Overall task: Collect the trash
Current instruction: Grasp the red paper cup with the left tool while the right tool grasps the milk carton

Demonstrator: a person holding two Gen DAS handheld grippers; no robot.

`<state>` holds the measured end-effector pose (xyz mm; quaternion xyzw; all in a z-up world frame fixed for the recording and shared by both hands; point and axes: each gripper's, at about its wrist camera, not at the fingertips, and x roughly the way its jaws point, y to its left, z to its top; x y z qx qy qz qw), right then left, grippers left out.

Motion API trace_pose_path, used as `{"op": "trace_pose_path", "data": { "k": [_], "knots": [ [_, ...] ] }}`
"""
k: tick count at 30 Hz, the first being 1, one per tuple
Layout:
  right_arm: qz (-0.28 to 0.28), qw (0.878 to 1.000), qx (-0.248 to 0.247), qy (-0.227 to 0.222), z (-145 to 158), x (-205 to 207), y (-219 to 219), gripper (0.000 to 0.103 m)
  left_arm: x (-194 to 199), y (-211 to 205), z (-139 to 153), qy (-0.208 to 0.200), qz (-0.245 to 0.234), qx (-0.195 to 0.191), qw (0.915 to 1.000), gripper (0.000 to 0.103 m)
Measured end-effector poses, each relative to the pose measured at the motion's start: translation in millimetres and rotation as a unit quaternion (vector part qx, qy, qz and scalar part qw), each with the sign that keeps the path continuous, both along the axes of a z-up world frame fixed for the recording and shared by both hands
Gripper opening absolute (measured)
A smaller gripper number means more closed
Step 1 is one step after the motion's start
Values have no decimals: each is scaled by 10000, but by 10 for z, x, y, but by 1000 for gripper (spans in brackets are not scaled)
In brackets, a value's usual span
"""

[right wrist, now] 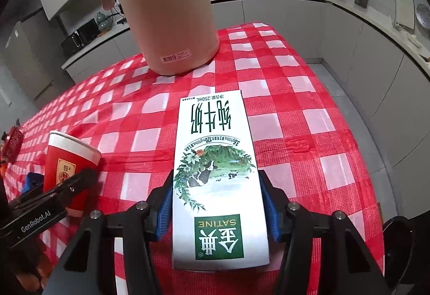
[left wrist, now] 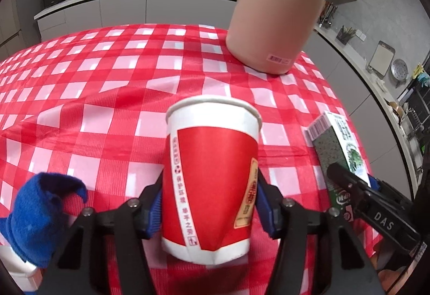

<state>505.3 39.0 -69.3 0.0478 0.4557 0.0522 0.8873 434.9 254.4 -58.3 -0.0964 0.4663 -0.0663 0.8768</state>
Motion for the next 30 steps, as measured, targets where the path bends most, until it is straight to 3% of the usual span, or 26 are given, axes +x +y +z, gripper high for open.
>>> {"op": "trace_pose_path", "data": {
  "k": [17, 30],
  "knots": [
    [118, 9983, 327, -477, 415, -705, -220, 56, -609, -320, 358, -358, -167, -26, 9992, 59],
    [-45, 9968, 585, -552, 567, -1534, -1095, 56, -1140, -1221, 496, -429, -440, -85, 9981, 59]
  ]
}}
